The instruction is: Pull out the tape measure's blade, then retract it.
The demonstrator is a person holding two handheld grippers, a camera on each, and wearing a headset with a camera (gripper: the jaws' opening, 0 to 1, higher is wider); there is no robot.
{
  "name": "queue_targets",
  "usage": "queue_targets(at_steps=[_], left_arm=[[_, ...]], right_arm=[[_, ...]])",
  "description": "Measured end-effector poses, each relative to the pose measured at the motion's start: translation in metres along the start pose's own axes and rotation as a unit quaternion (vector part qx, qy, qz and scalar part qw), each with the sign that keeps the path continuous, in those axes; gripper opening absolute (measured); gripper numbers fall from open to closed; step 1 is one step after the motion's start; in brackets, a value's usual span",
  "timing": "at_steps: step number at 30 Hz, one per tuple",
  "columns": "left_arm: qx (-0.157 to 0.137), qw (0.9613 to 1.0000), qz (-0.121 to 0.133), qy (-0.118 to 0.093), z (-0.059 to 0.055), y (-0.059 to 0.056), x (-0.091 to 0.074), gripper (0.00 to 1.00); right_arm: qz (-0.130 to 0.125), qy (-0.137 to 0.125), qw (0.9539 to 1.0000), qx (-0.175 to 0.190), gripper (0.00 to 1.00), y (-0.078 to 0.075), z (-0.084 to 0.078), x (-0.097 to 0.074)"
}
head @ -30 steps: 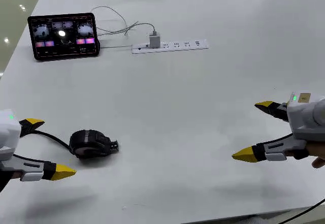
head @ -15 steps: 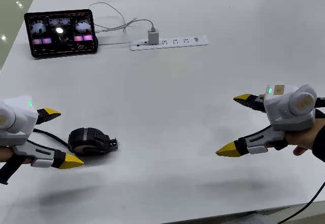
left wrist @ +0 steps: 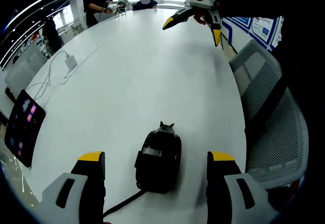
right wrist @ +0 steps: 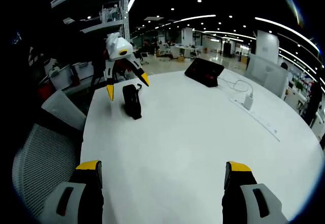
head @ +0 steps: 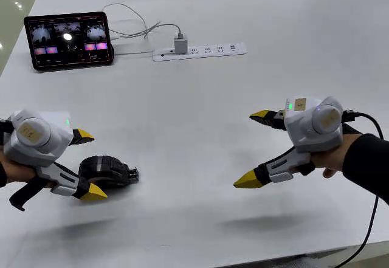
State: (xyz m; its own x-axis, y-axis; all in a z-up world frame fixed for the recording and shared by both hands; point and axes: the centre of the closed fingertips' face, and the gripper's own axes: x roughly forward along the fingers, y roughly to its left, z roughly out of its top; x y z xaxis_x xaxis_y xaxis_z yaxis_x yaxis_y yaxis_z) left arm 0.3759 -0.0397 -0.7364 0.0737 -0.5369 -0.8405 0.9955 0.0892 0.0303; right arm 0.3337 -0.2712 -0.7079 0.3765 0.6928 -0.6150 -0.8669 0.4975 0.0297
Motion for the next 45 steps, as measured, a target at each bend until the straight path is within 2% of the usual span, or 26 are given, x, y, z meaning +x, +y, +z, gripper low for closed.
queue_targets(at_steps=[5,11,14,19,24,25,26,28,31,33,37,39,43,45], left_arm=[[0.012,0.9999,-0.01,0.005,0.005,0.0,0.008,0.73],[0.017,0.9995,-0.022,0.016,0.005,0.0,0.015,0.65],[0.025,0.9989,-0.032,0.024,0.005,-0.002,0.018,0.56],[0.023,0.9982,-0.04,0.037,0.003,-0.003,0.024,0.49],[0.027,0.9974,-0.048,0.047,0.002,-0.005,0.027,0.37],[0.02,0.9969,-0.054,0.054,0.001,-0.007,0.027,0.35],[0.024,0.9971,-0.048,0.054,0.001,-0.005,0.028,0.35],[0.032,0.9962,-0.046,0.067,0.0,-0.006,0.029,0.34],[0.043,0.9948,-0.044,0.081,-0.001,-0.006,0.029,0.34],[0.047,0.9943,-0.043,0.086,-0.002,-0.007,0.029,0.34],[0.046,0.9942,-0.039,0.089,-0.003,-0.004,0.03,0.33],[0.071,0.9922,-0.037,0.096,-0.003,-0.005,0.03,0.33],[0.077,0.9895,-0.028,0.119,-0.005,-0.007,0.03,0.33],[0.084,0.9884,-0.03,0.123,-0.005,-0.008,0.03,0.32]], right_arm=[[0.024,0.004,0.9995,-0.02,0.99,0.011,0.008,0.021],[0.042,0.002,0.9987,-0.028,0.99,0.014,0.016,0.043],[0.048,0.002,0.9984,-0.032,0.99,0.015,0.022,0.054],[0.055,-0.001,0.998,-0.032,0.99,0.017,0.032,0.074],[0.061,-0.001,0.9977,-0.031,0.99,0.02,0.04,0.09],[0.062,-0.001,0.9975,-0.032,0.99,0.021,0.043,0.093],[0.064,-0.001,0.9974,-0.033,0.99,0.022,0.044,0.096],[0.067,-0.002,0.9972,-0.034,0.99,0.024,0.048,0.1],[0.07,0.0,0.9965,-0.047,0.93,0.027,0.052,0.105],[0.073,0.002,0.9961,-0.05,0.93,0.029,0.053,0.111],[0.08,0.005,0.9947,-0.064,0.88,0.034,0.055,0.12],[0.085,0.008,0.9936,-0.074,0.83,0.037,0.056,0.126],[0.087,0.011,0.9923,-0.087,0.74,0.04,0.058,0.141],[0.091,0.012,0.9917,-0.09,0.71,0.043,0.06,0.147]])
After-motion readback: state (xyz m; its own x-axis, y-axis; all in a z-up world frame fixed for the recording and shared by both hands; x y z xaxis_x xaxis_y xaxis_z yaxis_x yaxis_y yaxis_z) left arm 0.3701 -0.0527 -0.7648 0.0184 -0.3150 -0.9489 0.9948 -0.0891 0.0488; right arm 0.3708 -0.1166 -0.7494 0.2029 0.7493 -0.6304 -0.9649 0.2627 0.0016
